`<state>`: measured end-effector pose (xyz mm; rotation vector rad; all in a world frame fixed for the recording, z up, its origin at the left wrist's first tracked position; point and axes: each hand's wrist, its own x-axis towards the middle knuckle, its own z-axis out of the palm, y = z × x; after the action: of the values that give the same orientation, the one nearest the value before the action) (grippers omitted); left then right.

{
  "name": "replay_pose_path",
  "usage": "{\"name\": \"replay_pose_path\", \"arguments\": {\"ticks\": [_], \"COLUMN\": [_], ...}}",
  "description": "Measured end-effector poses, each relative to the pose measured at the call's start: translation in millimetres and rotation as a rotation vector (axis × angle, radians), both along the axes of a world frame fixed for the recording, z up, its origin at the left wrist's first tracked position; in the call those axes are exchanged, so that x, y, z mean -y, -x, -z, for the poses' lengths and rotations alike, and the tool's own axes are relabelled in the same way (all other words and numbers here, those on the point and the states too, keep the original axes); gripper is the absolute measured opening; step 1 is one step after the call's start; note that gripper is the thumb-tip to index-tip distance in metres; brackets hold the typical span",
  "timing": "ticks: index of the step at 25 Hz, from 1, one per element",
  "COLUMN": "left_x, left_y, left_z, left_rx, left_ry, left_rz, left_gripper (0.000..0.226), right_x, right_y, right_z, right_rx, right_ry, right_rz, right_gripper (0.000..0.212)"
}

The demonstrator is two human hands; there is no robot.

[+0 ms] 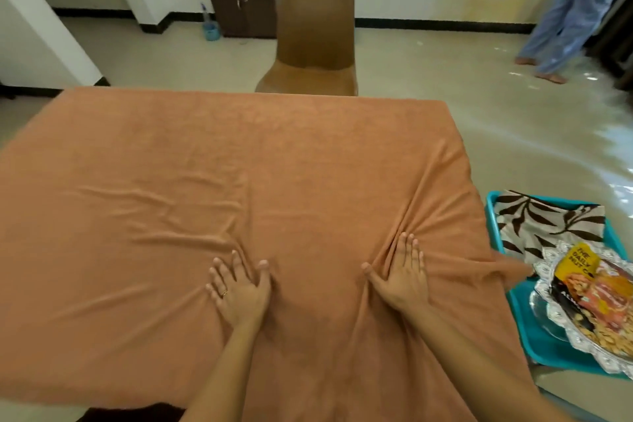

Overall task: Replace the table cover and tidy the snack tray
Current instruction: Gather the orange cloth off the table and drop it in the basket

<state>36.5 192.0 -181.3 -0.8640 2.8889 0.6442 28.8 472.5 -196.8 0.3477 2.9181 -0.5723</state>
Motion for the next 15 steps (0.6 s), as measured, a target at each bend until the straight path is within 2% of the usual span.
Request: {"name": "replay_pose_path", "arguments": {"ticks": [4, 6, 9, 11, 13, 15], "left_x": [1, -3, 4, 28, 66, 115], "left_y": [14, 16, 15, 14, 11, 10], "left_z": [3, -1, -13, -24, -32, -35], "left_rx": [0.000, -0.022, -0.081, -0.117, -0.180, -0.358], "left_ry": [-0.084, -0.195, -0.562, -0.845, -0.826, -0.545], "left_rz": [0.060, 0.119, 0.209, 0.172, 0.115, 0.023], "left_gripper": [0.062, 0.055, 0.058, 0.061, 0.055, 0.051], "right_x": [67, 105, 161, 199, 232, 258], "right_y": [21, 34, 50, 56, 60, 65], "right_z": [-3, -8, -16, -19, -20, -18], "right_rx": [0.002, -0.003, -0.001, 0.020, 0.033, 0.035], "right_ry": [0.085, 0.142, 0.230, 0.268, 0.274, 0.235], "right_rz": [-0.072, -0.105, -0.166, -0.218, -0.238, -0.270], "right_gripper": [0.108, 0.101, 0.098, 0.105, 0.118, 0.130]}}
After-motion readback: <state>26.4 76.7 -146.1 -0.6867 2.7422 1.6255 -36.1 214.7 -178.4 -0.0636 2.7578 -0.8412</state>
